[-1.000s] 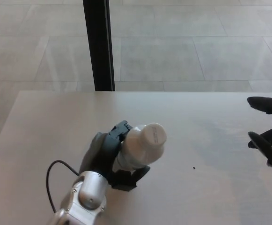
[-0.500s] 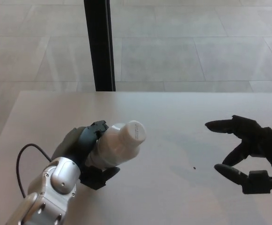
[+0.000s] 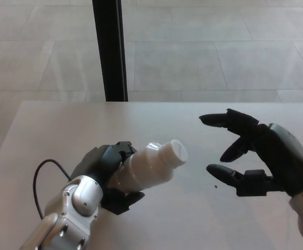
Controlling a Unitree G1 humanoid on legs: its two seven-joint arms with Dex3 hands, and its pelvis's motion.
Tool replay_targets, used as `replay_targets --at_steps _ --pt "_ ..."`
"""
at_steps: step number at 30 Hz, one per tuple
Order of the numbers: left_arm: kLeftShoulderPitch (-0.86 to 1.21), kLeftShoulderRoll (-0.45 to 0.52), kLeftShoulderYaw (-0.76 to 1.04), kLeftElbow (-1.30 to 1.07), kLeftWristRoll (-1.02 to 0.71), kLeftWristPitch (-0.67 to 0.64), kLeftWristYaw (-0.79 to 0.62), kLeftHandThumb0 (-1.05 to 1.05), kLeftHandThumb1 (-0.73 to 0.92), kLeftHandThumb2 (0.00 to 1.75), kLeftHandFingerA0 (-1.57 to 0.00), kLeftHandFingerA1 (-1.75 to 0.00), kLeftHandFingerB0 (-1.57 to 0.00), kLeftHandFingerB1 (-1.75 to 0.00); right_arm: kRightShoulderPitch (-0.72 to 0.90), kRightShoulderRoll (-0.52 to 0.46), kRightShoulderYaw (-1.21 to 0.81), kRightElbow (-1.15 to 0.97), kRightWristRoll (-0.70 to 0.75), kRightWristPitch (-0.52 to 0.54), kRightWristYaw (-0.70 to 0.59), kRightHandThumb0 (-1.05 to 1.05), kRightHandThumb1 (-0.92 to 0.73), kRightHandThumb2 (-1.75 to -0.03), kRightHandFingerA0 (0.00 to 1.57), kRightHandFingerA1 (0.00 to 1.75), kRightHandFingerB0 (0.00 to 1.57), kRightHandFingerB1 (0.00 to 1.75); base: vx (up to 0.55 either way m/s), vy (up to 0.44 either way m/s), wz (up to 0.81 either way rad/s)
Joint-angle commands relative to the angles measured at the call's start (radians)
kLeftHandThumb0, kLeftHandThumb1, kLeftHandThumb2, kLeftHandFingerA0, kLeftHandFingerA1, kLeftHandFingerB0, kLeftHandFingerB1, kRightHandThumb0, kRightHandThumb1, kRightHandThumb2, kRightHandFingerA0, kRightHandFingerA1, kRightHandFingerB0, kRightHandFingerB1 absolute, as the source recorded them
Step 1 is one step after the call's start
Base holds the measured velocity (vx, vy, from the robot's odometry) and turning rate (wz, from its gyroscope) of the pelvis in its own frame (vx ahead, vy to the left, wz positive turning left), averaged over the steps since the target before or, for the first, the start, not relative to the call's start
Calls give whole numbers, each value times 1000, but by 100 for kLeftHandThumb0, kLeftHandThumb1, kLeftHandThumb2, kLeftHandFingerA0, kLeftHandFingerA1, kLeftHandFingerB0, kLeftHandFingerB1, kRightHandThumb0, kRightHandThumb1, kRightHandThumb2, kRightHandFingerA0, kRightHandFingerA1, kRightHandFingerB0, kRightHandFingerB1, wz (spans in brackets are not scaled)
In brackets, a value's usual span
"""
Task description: The robot uses its left hand to to lift the bottle kept on the middle of the desk and tilts it towards its right hand. It then uses its right hand to rotate its cap to open it and places the bottle and cap back on the desk
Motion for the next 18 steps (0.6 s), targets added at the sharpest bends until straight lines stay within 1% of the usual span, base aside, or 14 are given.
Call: replay_targets --at_steps 1,5,6,7,8,9,10,11,12,14,15,16,17,18 --pt "6 -15 -14 3 32 80 -30 -14 63 88 -85 -153 -70 -102 -29 40 9 51 -103 57 -56 -52 -56 -58 83 90 45 38 0 0 0" --pt "6 -21 -12 8 42 73 -29 -13 61 93 -84 -145 -70 -94 -38 59 9 70 -120 54 -61 -52 -58 -58 84 89 44 38 0 0 0" --pt "8 -23 -9 6 41 70 -29 -12 63 92 -85 -154 -69 -105 -40 63 8 77 -121 48 -62 -52 -58 -58 83 90 44 39 0 0 0" --pt "9 -32 0 1 42 84 -22 -13 65 83 -88 -156 -62 -82 -44 70 12 91 -123 40 -66 -52 -57 -58 84 93 45 40 0 0 0" --pt "11 -41 8 -1 43 94 -11 -15 65 80 -88 -153 -55 -71 -45 74 15 97 -123 35 -65 -56 -45 -83 86 93 39 53 0 0 0" --pt "11 -44 11 -2 44 96 -8 -15 65 80 -88 -153 -55 -71 -45 75 14 98 -124 33 -63 -56 -45 -83 86 93 39 53 0 0 0" --pt "10 -44 10 -5 49 98 -10 -15 64 82 -84 -153 -59 -74 -44 76 14 103 -123 24 -63 -52 -57 -58 86 97 44 41 0 0 0" --pt "10 -44 10 -6 51 99 -10 -15 64 82 -84 -153 -59 -74 -43 77 13 106 -124 20 -62 -52 -57 -58 86 97 44 41 0 0 0" --pt "4 -48 9 2 55 98 -9 -13 61 89 -91 -158 -60 -73 -37 66 21 108 -127 22 -38 -59 -46 -85 86 96 35 53 0 0 0" --pt "3 -52 9 4 62 102 -7 -14 60 88 -93 -157 -58 -70 -32 60 25 108 -130 23 -25 -60 -46 -85 86 98 34 53 0 0 0" --pt "1 -51 4 5 68 107 -8 -13 62 86 -91 -158 -65 -79 -28 53 29 103 -127 32 -3 -58 -60 -58 84 103 37 42 0 0 0" --pt "2 -49 4 3 67 102 -12 -14 64 82 -90 -154 -65 -79 -26 49 32 102 -126 36 7 -59 -45 -84 88 103 31 52 0 0 0" --pt "13 -46 11 -7 62 84 -13 -15 65 78 -80 -134 -58 -74 -20 39 38 97 -126 45 29 -57 -57 -57 85 110 37 42 0 0 0" --pt "15 -48 13 -9 62 79 -12 -15 65 78 -80 -134 -58 -74 -18 37 39 95 -127 48 34 -57 -57 -57 85 110 37 42 0 0 0"
